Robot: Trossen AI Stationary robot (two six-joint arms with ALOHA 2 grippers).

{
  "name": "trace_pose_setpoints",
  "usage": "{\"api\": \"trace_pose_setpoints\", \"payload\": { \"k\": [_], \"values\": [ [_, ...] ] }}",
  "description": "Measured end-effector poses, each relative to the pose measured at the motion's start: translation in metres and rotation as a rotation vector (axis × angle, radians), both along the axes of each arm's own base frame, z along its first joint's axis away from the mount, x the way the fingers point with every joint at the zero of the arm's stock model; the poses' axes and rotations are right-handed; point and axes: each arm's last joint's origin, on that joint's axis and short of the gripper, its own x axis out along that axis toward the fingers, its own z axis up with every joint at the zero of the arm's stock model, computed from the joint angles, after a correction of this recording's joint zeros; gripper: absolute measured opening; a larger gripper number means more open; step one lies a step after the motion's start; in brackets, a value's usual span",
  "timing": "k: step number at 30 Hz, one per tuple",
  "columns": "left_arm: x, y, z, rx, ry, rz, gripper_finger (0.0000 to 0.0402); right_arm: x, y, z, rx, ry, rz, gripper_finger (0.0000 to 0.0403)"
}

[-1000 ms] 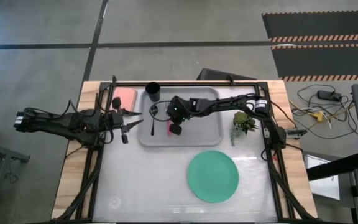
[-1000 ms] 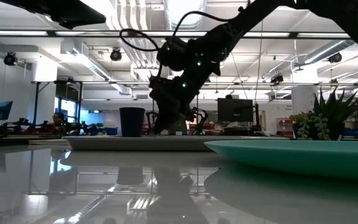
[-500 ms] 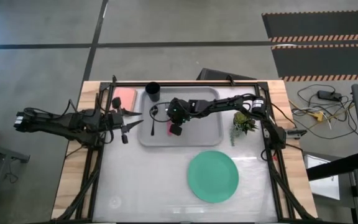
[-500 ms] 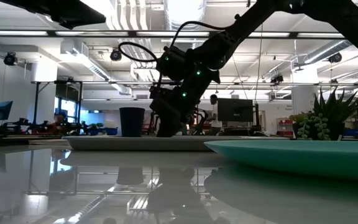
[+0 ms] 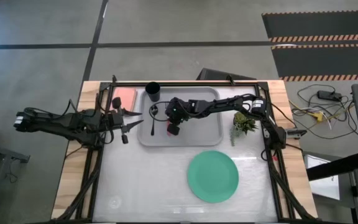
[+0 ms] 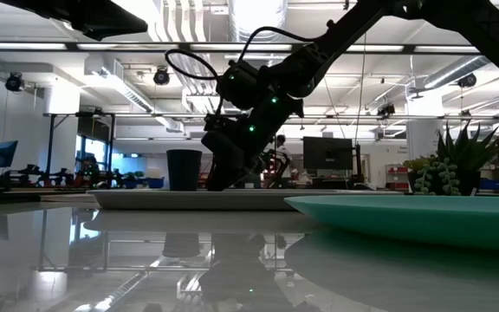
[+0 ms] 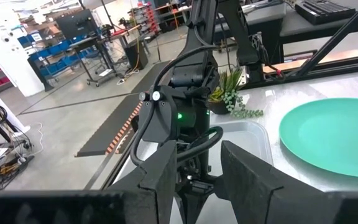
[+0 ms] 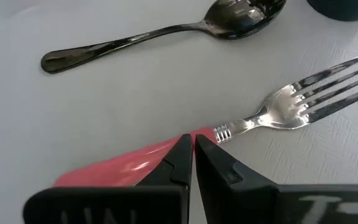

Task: Pick and place plate/cup/fork/spoon on tray
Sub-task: Put the pink fork on the gray serving tray left beside the black spoon

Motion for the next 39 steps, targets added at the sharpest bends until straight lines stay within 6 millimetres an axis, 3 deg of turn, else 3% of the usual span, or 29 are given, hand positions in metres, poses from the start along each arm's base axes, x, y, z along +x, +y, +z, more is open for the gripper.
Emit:
{"api": "trace_pose_setpoints", "payload": {
  "k": [14, 21, 39],
  "values": [
    [0.0, 0.0, 0.0, 0.0, 0.0, 0.0, 0.0109, 0.005, -0.001, 0.005, -0.001, -0.069, -0.02, 0.0008],
    [0.0, 0.0, 0.0, -0.001, 0.0, 0.0, 0.0109, -0.001, 0.003, 0.006, 0.025, 0.017, -0.021, 0.0009],
    [0.0, 0.0, 0.0, 0.001, 0.0, 0.0, 0.0109, 0.005, 0.012, -0.001, 0.003, 0.0, -0.02, 0.0009]
  ]
}}
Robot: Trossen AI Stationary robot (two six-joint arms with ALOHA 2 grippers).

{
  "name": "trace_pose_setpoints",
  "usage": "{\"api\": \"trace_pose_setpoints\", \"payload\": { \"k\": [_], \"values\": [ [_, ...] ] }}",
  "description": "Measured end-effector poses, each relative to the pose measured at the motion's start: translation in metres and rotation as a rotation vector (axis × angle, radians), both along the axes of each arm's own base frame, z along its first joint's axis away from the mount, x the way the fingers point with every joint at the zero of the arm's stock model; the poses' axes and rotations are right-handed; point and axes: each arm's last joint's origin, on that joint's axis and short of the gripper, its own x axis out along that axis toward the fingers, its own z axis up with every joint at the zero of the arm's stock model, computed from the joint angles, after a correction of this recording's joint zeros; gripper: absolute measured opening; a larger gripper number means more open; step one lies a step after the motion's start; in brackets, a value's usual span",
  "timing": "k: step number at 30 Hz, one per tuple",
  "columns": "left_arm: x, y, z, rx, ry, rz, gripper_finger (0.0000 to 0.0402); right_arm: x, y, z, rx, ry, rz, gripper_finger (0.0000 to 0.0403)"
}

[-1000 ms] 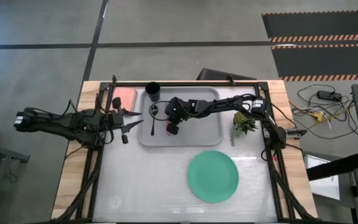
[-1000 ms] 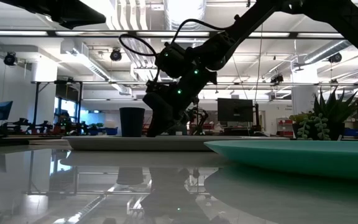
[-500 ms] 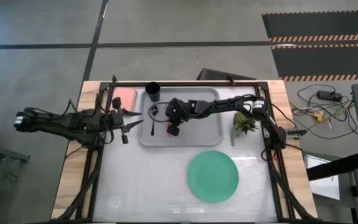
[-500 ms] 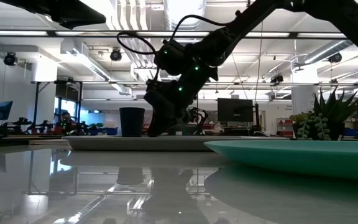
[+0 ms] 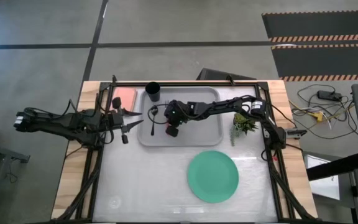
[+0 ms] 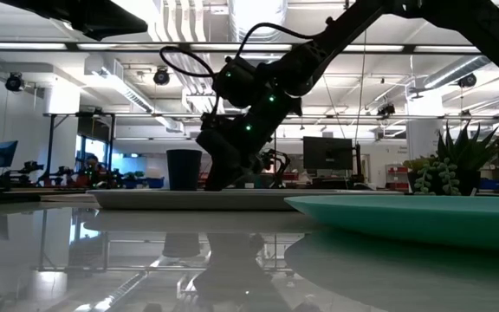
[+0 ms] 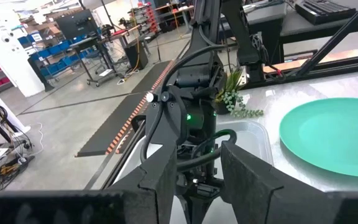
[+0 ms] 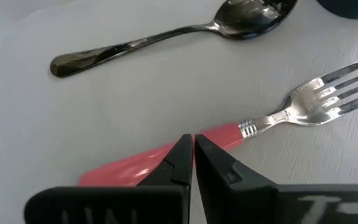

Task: Pick and place plate/cup/fork/spoon on tray
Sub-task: Put the pink fork on the gray serving tray left beside the black spoon, then put the green plate on the gray serving tray right beside the pink fork

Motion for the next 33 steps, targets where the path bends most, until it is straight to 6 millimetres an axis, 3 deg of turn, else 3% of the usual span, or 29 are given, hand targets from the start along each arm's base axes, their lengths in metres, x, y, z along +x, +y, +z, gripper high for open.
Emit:
{"api": "trace_pose_setpoints", "payload": {
  "k": [7, 13, 17, 21, 26, 33],
  "values": [
    [0.0, 0.0, 0.0, 0.001, 0.0, 0.0, 0.0109, 0.003, 0.004, 0.014, 0.02, -0.007, -0.011, 0.0009],
    [0.0, 0.0, 0.0, 0.003, 0.001, -0.001, 0.0109, -0.004, 0.028, 0.05, 0.051, 0.002, 0.004, 0.0009],
    [0.0, 0.0, 0.0, 0.003, 0.001, 0.0, 0.0109, -0.023, 0.059, 0.08, 0.125, 0.083, -0.003, 0.0009],
    [0.0, 0.0, 0.0, 0.002, 0.002, 0.0, 0.0109, -0.05, 0.098, 0.098, 0.174, 0.245, 0.016, 0.0009],
    [0.001, 0.0, 0.0, 0.002, 0.003, 0.0, 0.0109, -0.073, 0.134, 0.103, 0.227, 0.395, -0.023, 0.0035],
    [0.0, 0.0, 0.0, -0.006, -0.002, 0.001, 0.0109, -0.12, 0.172, 0.094, 0.305, 0.622, -0.218, 0.0121]
  ]
}}
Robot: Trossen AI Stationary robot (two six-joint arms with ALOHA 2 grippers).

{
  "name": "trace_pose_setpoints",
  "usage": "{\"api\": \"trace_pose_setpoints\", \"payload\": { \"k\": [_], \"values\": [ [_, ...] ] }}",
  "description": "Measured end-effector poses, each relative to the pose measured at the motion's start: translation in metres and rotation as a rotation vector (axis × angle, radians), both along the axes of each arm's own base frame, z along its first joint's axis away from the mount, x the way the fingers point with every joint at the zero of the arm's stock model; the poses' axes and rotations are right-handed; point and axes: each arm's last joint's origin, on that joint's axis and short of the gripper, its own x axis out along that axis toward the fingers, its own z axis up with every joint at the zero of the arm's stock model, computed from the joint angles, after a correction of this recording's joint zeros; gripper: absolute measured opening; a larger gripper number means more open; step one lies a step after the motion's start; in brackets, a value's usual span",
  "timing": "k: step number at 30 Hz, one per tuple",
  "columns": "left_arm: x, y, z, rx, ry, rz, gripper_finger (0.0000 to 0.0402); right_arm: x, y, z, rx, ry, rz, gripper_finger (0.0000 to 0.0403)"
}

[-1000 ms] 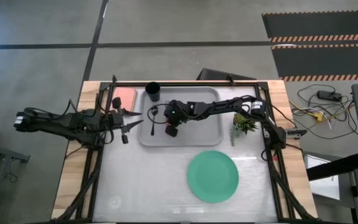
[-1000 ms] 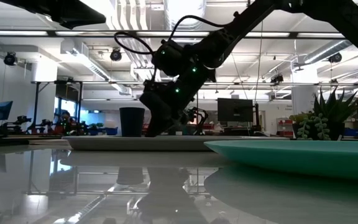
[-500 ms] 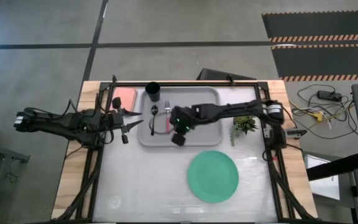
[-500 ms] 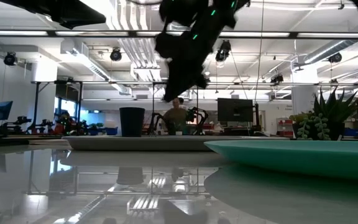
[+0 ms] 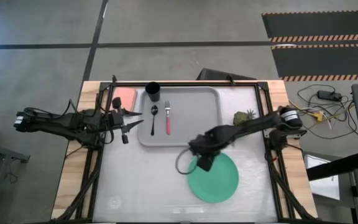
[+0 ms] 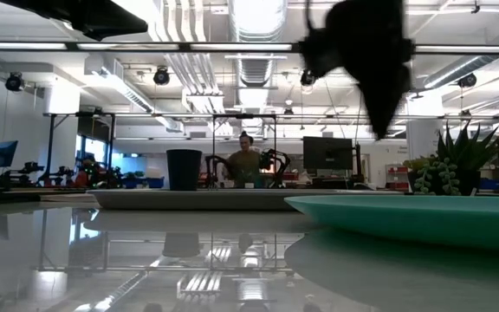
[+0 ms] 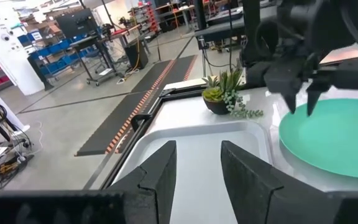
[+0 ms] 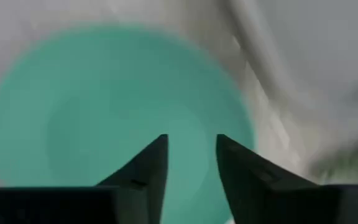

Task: Pick and place plate/cup/fork/spoon on tray
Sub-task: Put the green plate on the gray serving tray right beside the pink fork

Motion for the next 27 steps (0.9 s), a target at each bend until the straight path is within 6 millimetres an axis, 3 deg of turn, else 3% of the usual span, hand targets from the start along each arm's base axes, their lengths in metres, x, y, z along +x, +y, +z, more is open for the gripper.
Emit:
{"api": "trace_pose_setpoints", "payload": {
  "k": [7, 12, 21, 27],
  "values": [
    [0.001, 0.0, -0.001, -0.002, 0.007, 0.0, 0.0109, -0.064, 0.027, 0.002, 0.081, -0.005, -0.345, 0.0204],
    [0.002, 0.0, -0.001, -0.001, 0.012, 0.0, 0.0109, -0.097, 0.042, -0.011, 0.14, -0.104, -0.599, 0.0242],
    [0.002, 0.0, -0.001, 0.0, 0.013, 0.0, 0.0109, -0.122, 0.051, -0.044, 0.124, -0.066, -0.762, 0.0255],
    [0.003, 0.0, -0.002, 0.0, 0.013, 0.0, 0.0109, -0.13, 0.05, -0.048, 0.07, -0.003, -0.754, 0.0242]
  ]
}}
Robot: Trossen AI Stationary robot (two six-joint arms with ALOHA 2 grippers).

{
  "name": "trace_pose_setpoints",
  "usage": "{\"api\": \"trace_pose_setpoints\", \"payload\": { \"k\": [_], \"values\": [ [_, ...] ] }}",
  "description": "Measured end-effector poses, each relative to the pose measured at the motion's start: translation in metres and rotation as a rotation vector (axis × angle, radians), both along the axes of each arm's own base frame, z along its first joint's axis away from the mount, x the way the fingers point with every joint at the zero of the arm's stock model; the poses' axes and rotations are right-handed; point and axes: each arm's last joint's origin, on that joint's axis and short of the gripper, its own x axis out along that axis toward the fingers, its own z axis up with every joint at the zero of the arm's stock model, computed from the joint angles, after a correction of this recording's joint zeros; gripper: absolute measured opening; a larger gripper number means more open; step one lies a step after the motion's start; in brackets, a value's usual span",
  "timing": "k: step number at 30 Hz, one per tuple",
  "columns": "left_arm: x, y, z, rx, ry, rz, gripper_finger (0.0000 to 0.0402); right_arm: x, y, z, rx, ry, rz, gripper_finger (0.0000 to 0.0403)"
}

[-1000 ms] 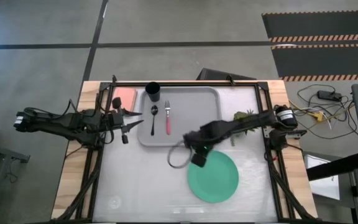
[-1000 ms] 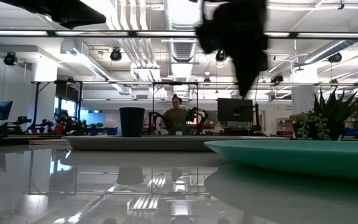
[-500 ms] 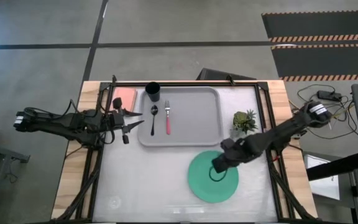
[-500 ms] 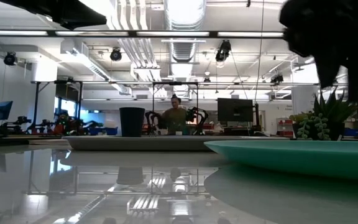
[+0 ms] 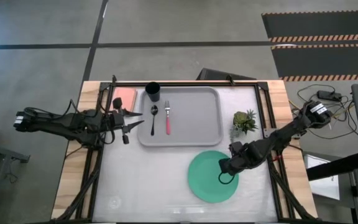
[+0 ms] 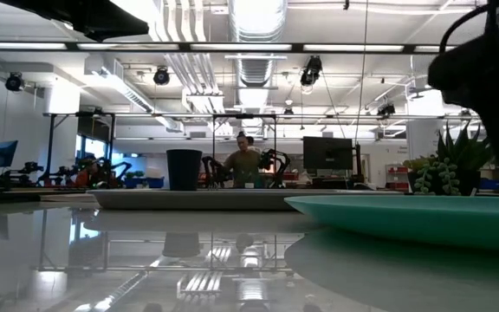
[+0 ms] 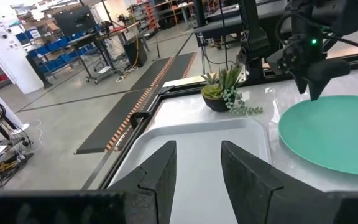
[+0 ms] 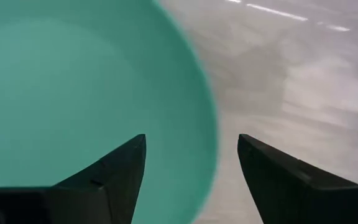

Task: Pick and place plate/cup/fork/spoon on tray
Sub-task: Put the green plate on the gray serving tray right beside the pink fork

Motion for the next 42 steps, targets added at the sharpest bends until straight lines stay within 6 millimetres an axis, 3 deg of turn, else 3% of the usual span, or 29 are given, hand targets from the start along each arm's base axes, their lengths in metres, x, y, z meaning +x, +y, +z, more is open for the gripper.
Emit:
{"api": "trace_pose_setpoints", "payload": {
  "k": [12, 26, 30, 39, 42],
  "values": [
    [0.0, 0.0, 0.0, 0.001, 0.002, 0.0, 0.0109, -0.019, 0.009, -0.014, -0.069, 0.03, 0.087, 0.0226],
    [0.004, 0.0, 0.001, -0.001, -0.012, 0.001, 0.0109, -0.031, 0.014, -0.04, -0.176, -0.126, 0.143, 0.0221],
    [0.005, -0.001, 0.0, 0.0, -0.008, 0.0, 0.0109, -0.033, 0.014, -0.045, -0.184, -0.153, 0.151, 0.0182],
    [0.006, -0.001, -0.001, 0.001, 0.002, 0.001, 0.0109, -0.03, 0.015, -0.047, -0.229, -0.25, 0.2, 0.0034],
    [0.006, -0.001, -0.001, 0.001, 0.003, 0.0, 0.0109, -0.028, 0.017, -0.046, -0.223, -0.277, 0.222, 0.0018]
  ]
}}
